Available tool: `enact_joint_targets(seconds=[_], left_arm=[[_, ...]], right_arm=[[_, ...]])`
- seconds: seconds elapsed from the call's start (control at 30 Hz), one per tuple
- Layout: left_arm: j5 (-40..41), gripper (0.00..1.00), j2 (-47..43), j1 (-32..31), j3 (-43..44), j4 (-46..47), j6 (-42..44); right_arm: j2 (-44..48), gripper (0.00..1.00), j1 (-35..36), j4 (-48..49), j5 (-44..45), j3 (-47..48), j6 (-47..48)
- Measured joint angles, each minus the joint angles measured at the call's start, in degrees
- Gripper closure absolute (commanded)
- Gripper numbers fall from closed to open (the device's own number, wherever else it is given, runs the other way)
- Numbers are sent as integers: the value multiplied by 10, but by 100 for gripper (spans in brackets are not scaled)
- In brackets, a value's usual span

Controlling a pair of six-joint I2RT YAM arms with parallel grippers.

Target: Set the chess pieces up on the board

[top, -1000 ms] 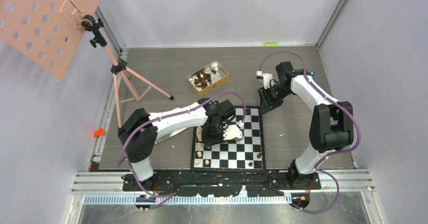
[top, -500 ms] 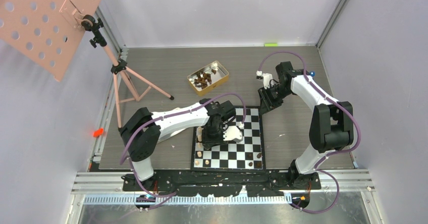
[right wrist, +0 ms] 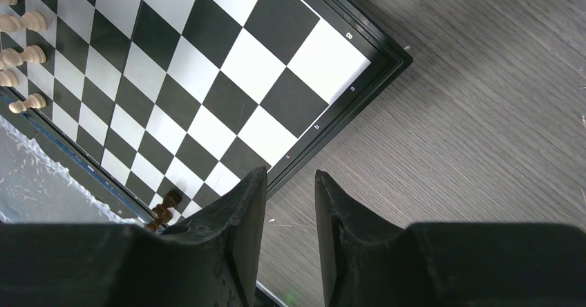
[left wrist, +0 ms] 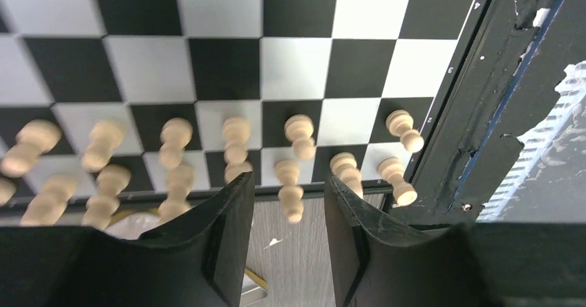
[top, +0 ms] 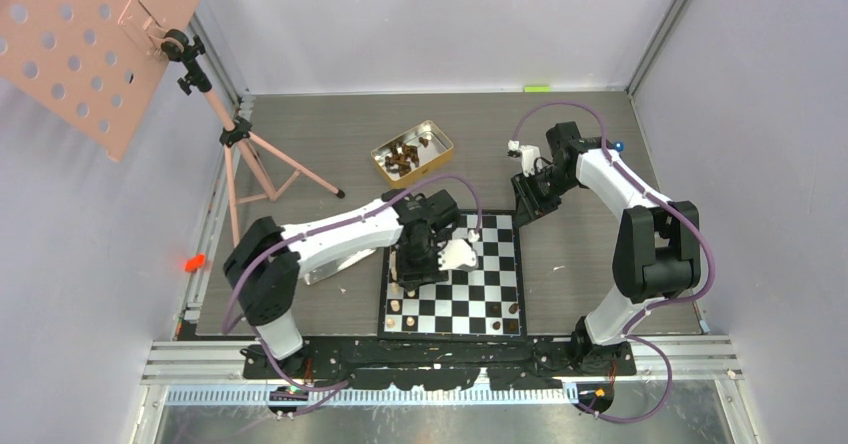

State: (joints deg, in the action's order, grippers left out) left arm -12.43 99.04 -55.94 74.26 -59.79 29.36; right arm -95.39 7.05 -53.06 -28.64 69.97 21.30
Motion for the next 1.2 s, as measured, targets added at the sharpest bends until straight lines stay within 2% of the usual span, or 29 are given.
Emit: enact_joint_targets(seconds=[0.13, 0.23, 0.4, 0.57, 0.8, 1.2], left_arm=[[-2, 50, -56, 39, 0, 3, -3], [-3, 49, -103, 91, -1, 7, -5], [10, 45, -177, 207, -31, 21, -11], [69, 44, -215, 305, -94, 44, -23], [177, 42, -203, 385, -189, 108, -38], [296, 43, -95, 417, -235, 241, -57]], right_arm=[[0, 62, 0, -2, 0, 0, 0], [0, 62, 0, -2, 0, 0, 0], [0, 62, 0, -2, 0, 0, 0], [0, 62, 0, -3, 0, 0, 0], [0, 62, 0, -5, 0, 0, 6], [0, 62, 0, -10, 0, 0, 11]])
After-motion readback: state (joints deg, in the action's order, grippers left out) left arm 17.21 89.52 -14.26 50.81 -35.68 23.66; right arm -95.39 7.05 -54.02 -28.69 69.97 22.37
